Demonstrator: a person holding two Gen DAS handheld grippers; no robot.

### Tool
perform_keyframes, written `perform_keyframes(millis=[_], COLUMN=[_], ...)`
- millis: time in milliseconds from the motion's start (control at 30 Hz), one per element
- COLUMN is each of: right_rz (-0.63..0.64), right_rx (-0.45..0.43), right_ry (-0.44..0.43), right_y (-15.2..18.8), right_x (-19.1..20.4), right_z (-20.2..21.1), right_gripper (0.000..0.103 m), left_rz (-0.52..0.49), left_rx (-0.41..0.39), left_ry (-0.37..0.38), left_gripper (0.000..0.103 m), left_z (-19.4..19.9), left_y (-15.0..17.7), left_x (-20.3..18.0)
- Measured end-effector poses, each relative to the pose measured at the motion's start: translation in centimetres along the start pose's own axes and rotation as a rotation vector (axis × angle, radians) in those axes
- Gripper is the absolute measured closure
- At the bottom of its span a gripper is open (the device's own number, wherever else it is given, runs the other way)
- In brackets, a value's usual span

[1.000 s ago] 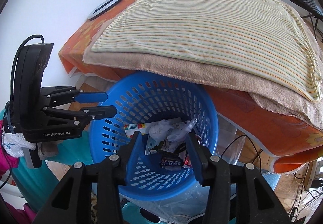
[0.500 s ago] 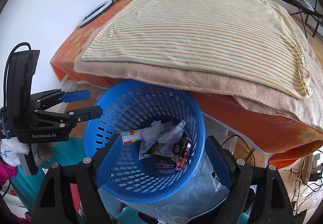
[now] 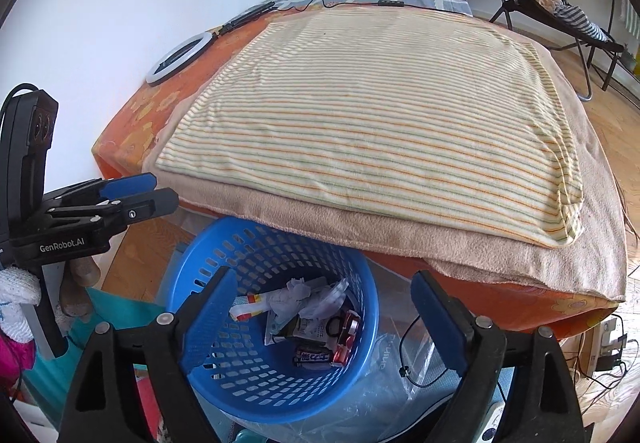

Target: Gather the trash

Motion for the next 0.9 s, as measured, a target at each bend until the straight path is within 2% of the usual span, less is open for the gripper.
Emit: perform_keyframes(millis=[267,500,567,600,700,900], right_rz=[0.021,0.035,0.03,0.025,0.01,0.001], right_rx=[-0.066,-0.149,-0.174,-0.187,-0.217,-0.256], right_ry=[0.019,0.033,0.038,0.037,0.036,0.041], right_y=[-3.2,-7.2,-8.2,-8.7,-9.9,-11.1], right_x=[-0.7,-1.6,-2.0,-2.2,-3.0,-4.1], right_z=[1.8,3.9,4.3,4.4,4.5,3.9], right_gripper=[0.013,0.012,0.012,0.012,0.012,0.012], left_rz=[-0.017,-0.073,-0.078,-0.075,-0.074,-0.061], left_rx=[-0.081,-0.157,-0.18,-0.196,-0.222,-0.216], left_ry=[0.007,0.012,0.018,0.022,0.027,0.022], left_gripper=[0.033,0.032,0.016,0.013,0.012,0.012], left_z=[2.0,3.7,4.0,4.1,4.2,3.0], left_y=[-3.9,-7.4,-8.2,-8.6,-9.6,-10.3], left_x=[-1.4,-3.6,-4.1,-4.2,-4.4,-4.2])
Point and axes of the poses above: each gripper's, at about its wrist camera, not at the fingertips, and z roughly against the way its jaws point, x to its left, y to its underside, the point moved 5 cm from there along -z, roughly the way its jaws point, and after that the axes turned 9 degrees about z, right-handed, at the moved point
